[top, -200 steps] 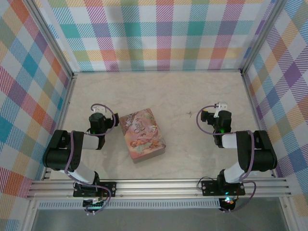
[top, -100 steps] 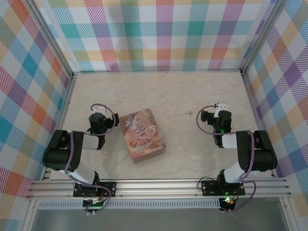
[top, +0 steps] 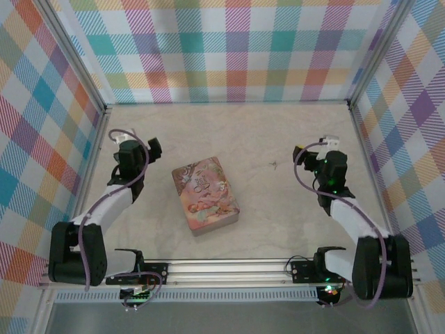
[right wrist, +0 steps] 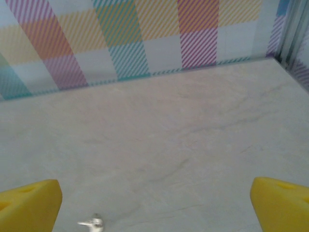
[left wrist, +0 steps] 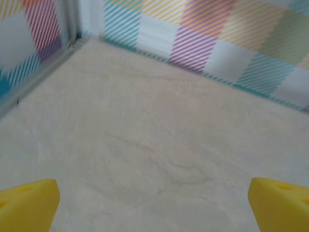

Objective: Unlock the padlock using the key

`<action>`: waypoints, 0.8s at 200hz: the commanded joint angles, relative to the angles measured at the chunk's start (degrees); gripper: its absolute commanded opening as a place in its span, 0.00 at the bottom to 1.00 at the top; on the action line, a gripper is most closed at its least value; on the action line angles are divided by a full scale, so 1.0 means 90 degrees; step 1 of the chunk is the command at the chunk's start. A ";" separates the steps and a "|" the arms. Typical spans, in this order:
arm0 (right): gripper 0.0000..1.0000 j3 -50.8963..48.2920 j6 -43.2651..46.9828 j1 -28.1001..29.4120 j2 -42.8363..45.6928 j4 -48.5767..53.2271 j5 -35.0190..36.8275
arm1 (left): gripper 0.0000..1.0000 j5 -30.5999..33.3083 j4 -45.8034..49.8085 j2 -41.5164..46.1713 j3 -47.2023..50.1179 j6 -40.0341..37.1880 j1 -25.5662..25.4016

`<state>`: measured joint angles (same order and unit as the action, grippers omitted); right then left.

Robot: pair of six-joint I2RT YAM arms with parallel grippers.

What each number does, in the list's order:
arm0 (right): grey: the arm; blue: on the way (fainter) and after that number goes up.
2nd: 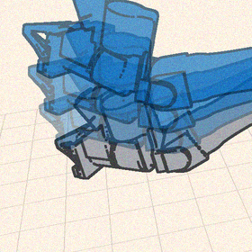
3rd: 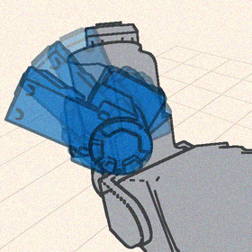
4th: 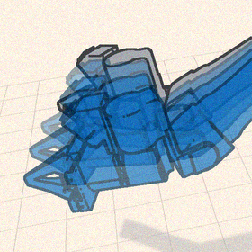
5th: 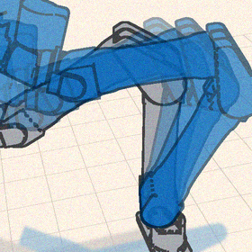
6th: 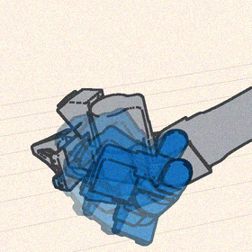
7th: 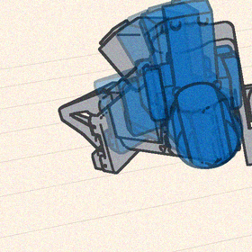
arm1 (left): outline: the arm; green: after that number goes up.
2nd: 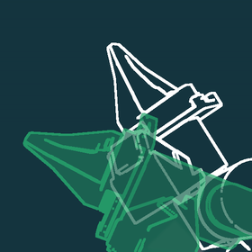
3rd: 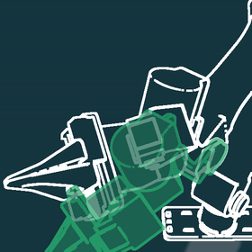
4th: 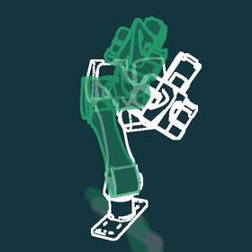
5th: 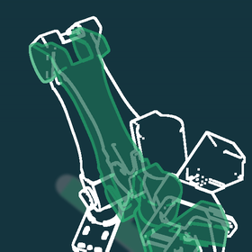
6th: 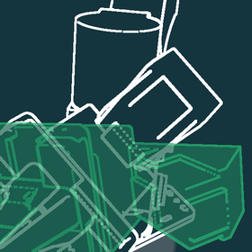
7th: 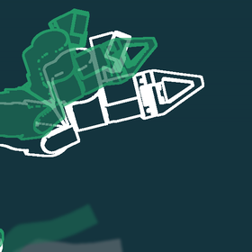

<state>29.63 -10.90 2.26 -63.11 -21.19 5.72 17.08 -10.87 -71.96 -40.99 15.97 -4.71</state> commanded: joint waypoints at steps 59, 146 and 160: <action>1.00 0.0945 -0.2682 -0.0097 0.1219 0.3925 -0.2407 | 1.00 -0.3006 0.3137 0.0174 -0.0359 0.2596 0.0018; 0.99 0.0314 -0.2928 0.0817 0.1492 0.4561 -0.2934 | 1.00 -0.3728 0.2038 0.0061 -0.0143 0.3119 -0.1388; 0.98 0.0256 -0.2978 0.1011 0.1480 0.4563 -0.2874 | 1.00 -0.3673 0.1990 -0.0284 -0.0405 0.3104 -0.1635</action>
<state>33.06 -36.07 9.15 -50.61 18.26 -19.64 -15.20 10.28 -70.72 -40.38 42.70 -16.36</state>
